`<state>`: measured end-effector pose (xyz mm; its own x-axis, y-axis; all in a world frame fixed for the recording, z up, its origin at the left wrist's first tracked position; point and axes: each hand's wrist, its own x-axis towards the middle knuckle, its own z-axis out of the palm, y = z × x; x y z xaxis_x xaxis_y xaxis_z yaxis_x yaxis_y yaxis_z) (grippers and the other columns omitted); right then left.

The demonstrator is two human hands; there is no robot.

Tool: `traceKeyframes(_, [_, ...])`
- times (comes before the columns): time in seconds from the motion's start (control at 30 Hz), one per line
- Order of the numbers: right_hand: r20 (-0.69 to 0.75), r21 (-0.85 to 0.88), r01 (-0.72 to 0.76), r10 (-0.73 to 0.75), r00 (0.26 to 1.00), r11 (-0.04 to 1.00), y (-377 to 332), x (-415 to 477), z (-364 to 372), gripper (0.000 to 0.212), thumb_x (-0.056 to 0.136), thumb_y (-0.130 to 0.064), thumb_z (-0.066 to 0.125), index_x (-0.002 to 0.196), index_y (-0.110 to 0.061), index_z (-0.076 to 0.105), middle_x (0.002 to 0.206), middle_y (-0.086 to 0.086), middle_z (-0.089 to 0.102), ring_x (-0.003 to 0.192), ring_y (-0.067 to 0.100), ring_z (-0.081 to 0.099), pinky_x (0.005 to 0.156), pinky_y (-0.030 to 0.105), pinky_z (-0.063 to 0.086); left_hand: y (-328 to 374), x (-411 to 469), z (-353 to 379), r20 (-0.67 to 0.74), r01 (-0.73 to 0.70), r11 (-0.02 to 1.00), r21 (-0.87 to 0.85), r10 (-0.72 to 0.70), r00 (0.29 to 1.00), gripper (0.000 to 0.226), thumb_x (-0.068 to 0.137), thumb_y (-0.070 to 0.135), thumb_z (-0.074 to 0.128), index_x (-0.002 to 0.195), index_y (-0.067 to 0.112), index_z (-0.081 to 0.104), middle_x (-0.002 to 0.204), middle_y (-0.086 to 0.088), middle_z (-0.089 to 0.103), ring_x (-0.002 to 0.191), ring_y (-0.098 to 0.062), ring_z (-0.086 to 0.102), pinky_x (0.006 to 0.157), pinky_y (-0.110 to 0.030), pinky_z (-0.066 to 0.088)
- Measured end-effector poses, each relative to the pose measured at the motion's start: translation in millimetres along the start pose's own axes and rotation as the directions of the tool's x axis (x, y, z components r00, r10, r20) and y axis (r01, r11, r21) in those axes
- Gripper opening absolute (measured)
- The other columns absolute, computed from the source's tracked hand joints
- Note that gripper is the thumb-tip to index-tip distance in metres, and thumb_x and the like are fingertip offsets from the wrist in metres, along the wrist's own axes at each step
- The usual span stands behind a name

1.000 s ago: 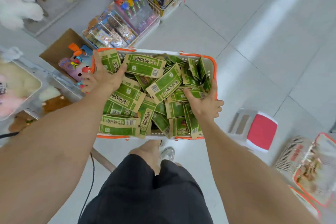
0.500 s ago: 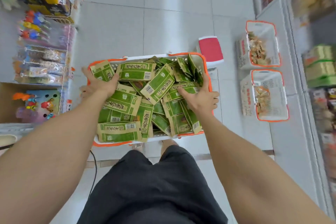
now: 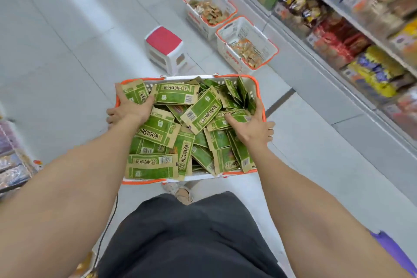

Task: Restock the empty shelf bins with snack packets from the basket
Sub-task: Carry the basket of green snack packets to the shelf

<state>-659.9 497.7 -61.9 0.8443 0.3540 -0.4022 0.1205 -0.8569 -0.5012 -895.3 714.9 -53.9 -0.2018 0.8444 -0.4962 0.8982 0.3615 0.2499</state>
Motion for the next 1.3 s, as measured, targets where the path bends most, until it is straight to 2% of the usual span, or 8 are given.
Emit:
traceKeyframes(0.07, [-0.047,0.073,-0.058,0.062,0.997,0.996,44,-3,-31,0.12,0.047,-0.097,0.067,0.148,-0.07,0.007,0.136,0.02,0.048,0.119,0.045,0.049,0.107,0.059,0.039,25,-38,22,0.022,-0.074,0.997,0.033,0.073,0.997,0.118,0.065,0.104,0.045,0.154,0.058,-0.018,0.139,-0.032,0.041,0.123,-0.05,0.048,0.106,-0.059,0.038])
traceKeyframes(0.3, [-0.19,0.196,-0.24,0.277,0.942,0.951,197,-14,-150,0.116,0.052,-0.092,0.07,0.148,-0.065,0.011,0.129,0.023,0.041,0.115,0.047,0.047,0.106,0.058,0.037,100,-181,117,0.114,-0.314,0.941,0.127,0.3,0.947,0.117,0.066,0.098,0.05,0.155,0.058,-0.015,0.138,-0.031,0.041,0.125,-0.052,0.047,0.108,-0.061,0.038])
traceKeyframes(0.47, [-0.268,0.254,-0.351,0.414,0.87,0.901,299,-17,-219,0.116,0.055,-0.092,0.068,0.151,-0.063,0.009,0.13,0.025,0.042,0.117,0.048,0.047,0.105,0.058,0.036,152,-279,190,0.212,-0.467,0.866,0.181,0.429,0.878,0.117,0.069,0.095,0.051,0.157,0.055,-0.015,0.142,-0.03,0.043,0.128,-0.05,0.046,0.108,-0.059,0.038])
traceKeyframes(0.63, [-0.301,0.303,-0.457,0.539,0.787,0.836,383,-8,-271,0.115,0.058,-0.093,0.066,0.152,-0.061,0.008,0.128,0.027,0.043,0.114,0.048,0.049,0.105,0.058,0.037,211,-352,267,0.297,-0.608,0.767,0.204,0.544,0.785,0.122,0.059,0.101,0.051,0.155,0.055,-0.007,0.134,-0.029,0.05,0.124,-0.048,0.047,0.105,-0.058,0.039])
traceKeyframes(0.83, [-0.298,0.38,-0.556,0.667,0.683,0.739,461,29,-329,0.119,0.058,-0.094,0.067,0.154,-0.059,0.006,0.133,0.032,0.043,0.118,0.052,0.049,0.105,0.06,0.037,294,-433,351,0.405,-0.701,0.676,0.228,0.589,0.699,0.126,0.057,0.101,0.057,0.155,0.056,-0.008,0.135,-0.029,0.045,0.121,-0.05,0.048,0.106,-0.061,0.04])
traceKeyframes(1.0, [-0.301,0.472,-0.58,0.739,0.602,0.664,517,75,-379,0.113,0.055,-0.095,0.064,0.149,-0.064,0.009,0.129,0.028,0.044,0.117,0.051,0.048,0.105,0.062,0.039,369,-497,415,0.453,-0.762,0.593,0.258,0.623,0.638,0.125,0.053,0.108,0.045,0.153,0.059,-0.01,0.134,-0.028,0.044,0.12,-0.05,0.047,0.104,-0.059,0.039])
traceKeyframes(1.13, [-0.29,0.542,-0.564,0.769,0.57,0.623,560,109,-421,0.107,0.059,-0.091,0.066,0.148,-0.064,0.013,0.131,0.027,0.043,0.116,0.05,0.049,0.104,0.06,0.038,418,-550,460,0.465,-0.798,0.526,0.294,0.65,0.601,0.126,0.051,0.111,0.038,0.152,0.059,-0.015,0.134,-0.029,0.043,0.12,-0.05,0.048,0.104,-0.059,0.039])
traceKeyframes(1.3, [-0.28,0.544,-0.566,0.77,0.573,0.619,634,163,-478,0.11,0.064,-0.088,0.07,0.153,-0.059,0.013,0.131,0.025,0.042,0.116,0.05,0.049,0.104,0.058,0.039,483,-627,537,0.478,-0.827,0.448,0.34,0.675,0.562,0.119,0.055,0.111,0.033,0.152,0.062,-0.016,0.132,-0.029,0.043,0.116,-0.048,0.048,0.1,-0.058,0.04])
